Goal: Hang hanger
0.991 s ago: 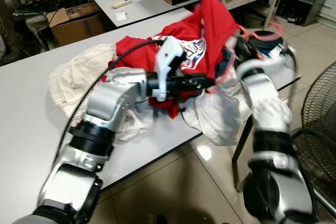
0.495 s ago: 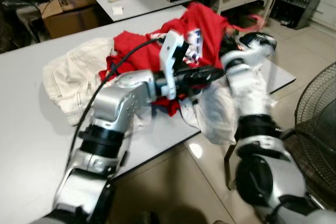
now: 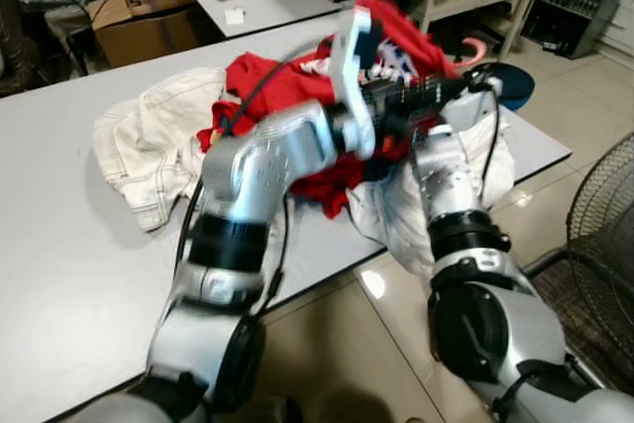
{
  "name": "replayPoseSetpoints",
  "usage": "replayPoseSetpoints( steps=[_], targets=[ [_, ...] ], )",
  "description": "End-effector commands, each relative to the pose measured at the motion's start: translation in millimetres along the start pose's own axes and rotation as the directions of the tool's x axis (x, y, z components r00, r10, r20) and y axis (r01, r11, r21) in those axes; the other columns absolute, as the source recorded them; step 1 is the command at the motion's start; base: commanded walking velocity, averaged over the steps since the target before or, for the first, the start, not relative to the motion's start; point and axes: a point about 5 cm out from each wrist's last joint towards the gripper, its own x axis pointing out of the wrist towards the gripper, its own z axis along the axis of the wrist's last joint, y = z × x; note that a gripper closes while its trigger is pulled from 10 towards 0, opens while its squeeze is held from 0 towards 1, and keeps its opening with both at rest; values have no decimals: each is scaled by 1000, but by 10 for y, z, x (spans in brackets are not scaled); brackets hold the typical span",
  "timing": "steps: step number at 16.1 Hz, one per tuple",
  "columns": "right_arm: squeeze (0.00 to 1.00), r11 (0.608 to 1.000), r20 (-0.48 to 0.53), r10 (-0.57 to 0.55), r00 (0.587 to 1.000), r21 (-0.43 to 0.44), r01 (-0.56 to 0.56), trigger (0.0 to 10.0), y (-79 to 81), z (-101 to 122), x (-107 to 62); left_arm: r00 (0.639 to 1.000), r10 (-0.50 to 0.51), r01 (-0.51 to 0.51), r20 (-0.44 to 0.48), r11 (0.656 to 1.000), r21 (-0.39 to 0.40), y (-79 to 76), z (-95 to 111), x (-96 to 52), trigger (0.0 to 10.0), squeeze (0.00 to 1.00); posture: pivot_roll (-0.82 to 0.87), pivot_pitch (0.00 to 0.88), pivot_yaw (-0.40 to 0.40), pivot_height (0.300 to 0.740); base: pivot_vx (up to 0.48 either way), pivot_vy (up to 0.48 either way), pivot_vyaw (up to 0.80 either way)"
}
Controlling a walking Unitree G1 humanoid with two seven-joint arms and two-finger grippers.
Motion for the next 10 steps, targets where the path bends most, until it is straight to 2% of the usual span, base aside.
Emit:
replayPoseSetpoints(
  steps=[1,2,4,6,8,10],
  targets=[
    [0,999,-59,36,998,-34,-38,10000,48,-80,-26,992,121,-122,39,992,43,149,98,-39,0,0,0,0,84,740,0,0,0],
    [0,997,-100,64,993,-44,-69,10000,69,-91,-82,968,245,-250,54,960,127,317,158,-107,0,0,-6,0,89,740,0,0,0],
    [0,996,-111,85,990,-27,-89,10000,78,-28,-180,939,335,-342,74,922,178,461,231,-211,0,0,-20,0,96,740,0,0,0],
    [0,995,-92,92,992,-20,-94,10000,66,90,-287,927,368,-375,71,902,216,531,275,-303,0,0,-27,0,100,740,0,0,0],
    [0,995,-73,90,993,-46,-94,10000,64,224,-439,914,401,-398,54,866,302,625,276,-403,0,0,-39,0,108,740,0,0,0],
    [0,994,-62,90,994,-51,-94,10000,91,326,-540,903,427,-411,36,840,354,684,260,-487,196,0,-40,0,107,740,0,0,0]
  ],
)
